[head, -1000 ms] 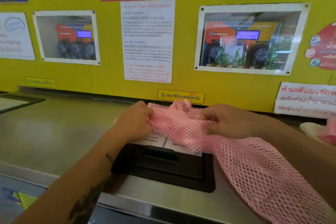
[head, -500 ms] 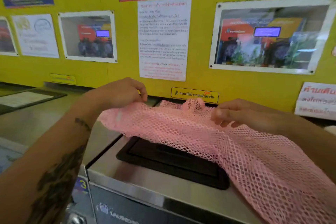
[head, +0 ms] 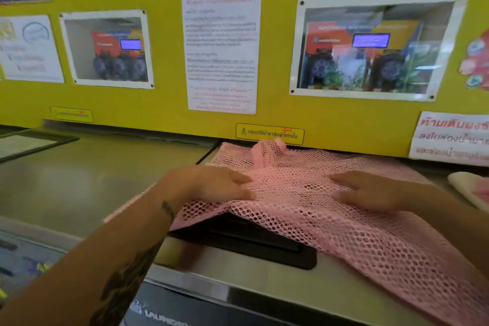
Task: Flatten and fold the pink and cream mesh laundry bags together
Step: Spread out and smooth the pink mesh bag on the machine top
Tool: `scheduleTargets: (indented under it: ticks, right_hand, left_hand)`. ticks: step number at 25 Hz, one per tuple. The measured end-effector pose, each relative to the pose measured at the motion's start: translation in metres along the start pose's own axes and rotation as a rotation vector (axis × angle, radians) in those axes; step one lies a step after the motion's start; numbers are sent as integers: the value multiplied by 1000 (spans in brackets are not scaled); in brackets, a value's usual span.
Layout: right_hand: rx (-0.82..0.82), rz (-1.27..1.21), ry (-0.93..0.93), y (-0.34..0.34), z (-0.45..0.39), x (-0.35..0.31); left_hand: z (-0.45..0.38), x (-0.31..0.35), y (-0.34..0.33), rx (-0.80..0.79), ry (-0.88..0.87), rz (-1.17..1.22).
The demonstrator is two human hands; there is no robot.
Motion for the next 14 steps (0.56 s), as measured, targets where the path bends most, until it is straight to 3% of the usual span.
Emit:
scheduleTargets:
  ticks: [2,4,6,8,11,14]
  right_hand:
    - [160,30,80,13,11,-15]
    - [223,-155,252,21,31,-44]
    - [145,-244,394,16,61,-87]
    - [24,-100,440,-2,79,-119]
    - [22,67,466,-30,78,-129]
    - [7,-114,521,-25,75,-130]
  left_hand:
    - [-19,2,-18,-3,-2,-90]
    - [-35,-1,-29,-15,37,-96]
    - [-37,1,-27,-17,77,-86]
    - [-32,4,-22,3,116,-71]
    - [-21,9,-13,-11,116,-37]
    - [-2,15,3,-40,75,-23]
Point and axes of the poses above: each hand's wrist, its own z-axis away from the middle knuckle, its own y-axis out of the back of the hand, x = y × z, the point moved 3 cm from there along -z, towards the middle knuckle, and after that the axes turned 15 degrees about -z, right-handed, at the moved point
